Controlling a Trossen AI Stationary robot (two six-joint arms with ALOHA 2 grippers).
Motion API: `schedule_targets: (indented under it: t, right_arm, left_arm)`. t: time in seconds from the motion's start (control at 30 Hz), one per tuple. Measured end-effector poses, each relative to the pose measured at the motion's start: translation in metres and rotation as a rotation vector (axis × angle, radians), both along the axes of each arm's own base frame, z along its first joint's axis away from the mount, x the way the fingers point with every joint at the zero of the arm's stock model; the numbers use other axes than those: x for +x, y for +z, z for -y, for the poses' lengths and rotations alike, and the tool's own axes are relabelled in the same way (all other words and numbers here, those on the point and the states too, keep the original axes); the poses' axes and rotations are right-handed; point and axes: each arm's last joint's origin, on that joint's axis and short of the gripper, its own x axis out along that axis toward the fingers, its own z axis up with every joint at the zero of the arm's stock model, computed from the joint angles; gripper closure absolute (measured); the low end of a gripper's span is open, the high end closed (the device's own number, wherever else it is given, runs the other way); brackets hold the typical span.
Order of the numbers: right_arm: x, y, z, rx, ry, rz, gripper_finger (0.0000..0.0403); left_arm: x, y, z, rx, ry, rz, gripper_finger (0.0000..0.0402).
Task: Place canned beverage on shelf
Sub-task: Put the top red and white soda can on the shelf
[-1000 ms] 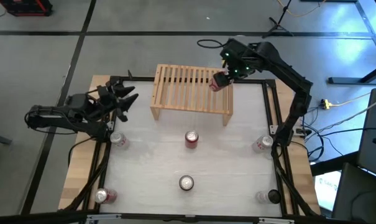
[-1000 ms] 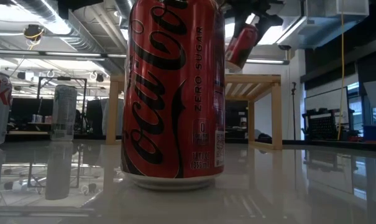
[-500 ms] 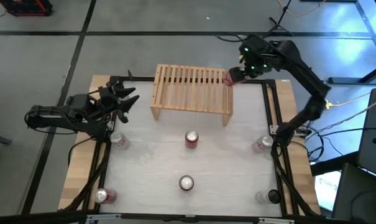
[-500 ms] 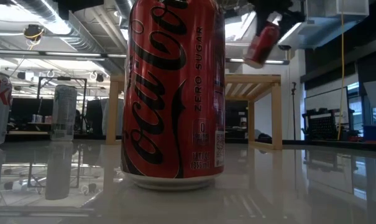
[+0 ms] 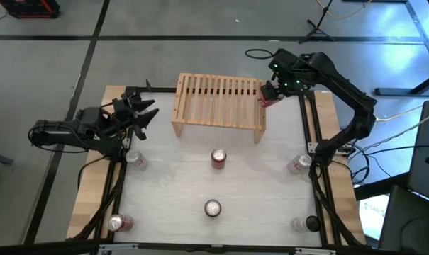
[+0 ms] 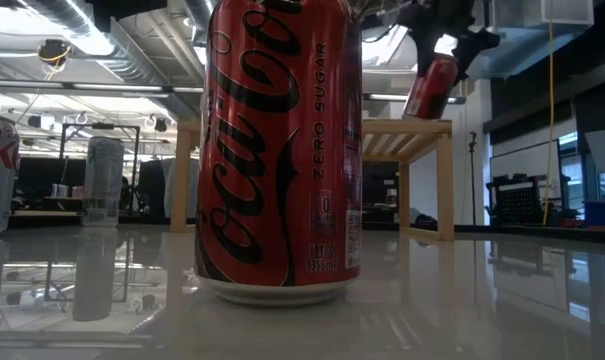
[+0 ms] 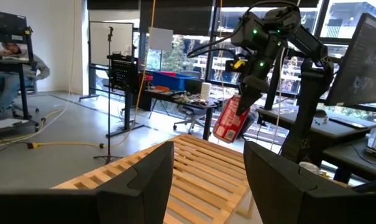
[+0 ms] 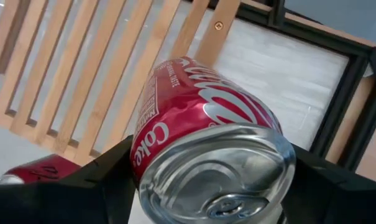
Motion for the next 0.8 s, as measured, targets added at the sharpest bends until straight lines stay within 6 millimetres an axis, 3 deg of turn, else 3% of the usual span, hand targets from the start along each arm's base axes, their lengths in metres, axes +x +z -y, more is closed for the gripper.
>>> schedule_targets:
  t: [0.4,0.8]
  right_arm:
    - [0.02,-0.013,0.009,0.006,0.044,-0.011,0.0113]
    - [0.022,-0.013,0.008,0.002,0.053,-0.01,0.0111]
  left_arm:
    - [0.0,0.0,0.0,-0.001,0.003,0.0,0.0212]
    - [0.0,0.0,0.0,-0.006,0.004,0.004,0.0212]
